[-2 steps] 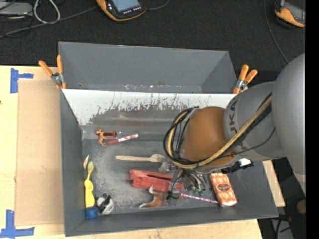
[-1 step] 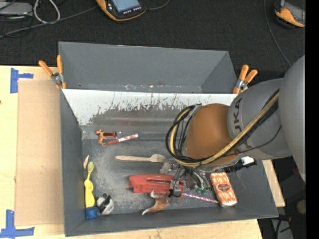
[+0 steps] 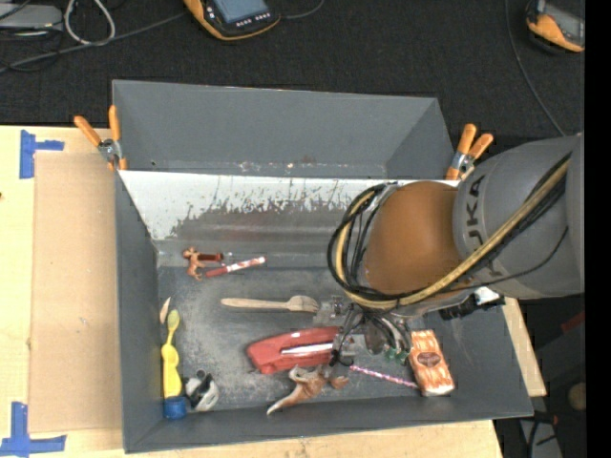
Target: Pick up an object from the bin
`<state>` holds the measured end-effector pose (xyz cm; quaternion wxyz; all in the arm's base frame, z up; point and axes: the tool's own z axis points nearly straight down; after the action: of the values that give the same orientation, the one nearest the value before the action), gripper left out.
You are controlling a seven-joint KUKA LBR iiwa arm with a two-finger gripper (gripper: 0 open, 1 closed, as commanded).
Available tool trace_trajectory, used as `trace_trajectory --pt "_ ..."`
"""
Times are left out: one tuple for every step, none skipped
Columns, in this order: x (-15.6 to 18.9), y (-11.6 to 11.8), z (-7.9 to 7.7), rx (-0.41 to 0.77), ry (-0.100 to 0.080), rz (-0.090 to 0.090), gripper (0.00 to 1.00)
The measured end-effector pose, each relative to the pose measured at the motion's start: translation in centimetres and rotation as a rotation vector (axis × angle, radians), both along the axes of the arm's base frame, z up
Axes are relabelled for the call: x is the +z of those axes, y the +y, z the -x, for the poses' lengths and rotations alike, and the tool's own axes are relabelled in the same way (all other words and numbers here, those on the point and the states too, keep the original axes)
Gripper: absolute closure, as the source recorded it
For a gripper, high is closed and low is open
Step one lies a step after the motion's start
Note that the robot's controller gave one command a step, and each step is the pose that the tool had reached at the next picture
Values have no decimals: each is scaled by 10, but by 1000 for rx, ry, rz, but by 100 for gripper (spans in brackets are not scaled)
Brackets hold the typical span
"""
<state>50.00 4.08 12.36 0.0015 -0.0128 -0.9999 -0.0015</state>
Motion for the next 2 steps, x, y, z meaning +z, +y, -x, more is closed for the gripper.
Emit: trace_trajectory --pt "22 0 1 2 2 0 100" --pt "67 0 2 4 10 0 100"
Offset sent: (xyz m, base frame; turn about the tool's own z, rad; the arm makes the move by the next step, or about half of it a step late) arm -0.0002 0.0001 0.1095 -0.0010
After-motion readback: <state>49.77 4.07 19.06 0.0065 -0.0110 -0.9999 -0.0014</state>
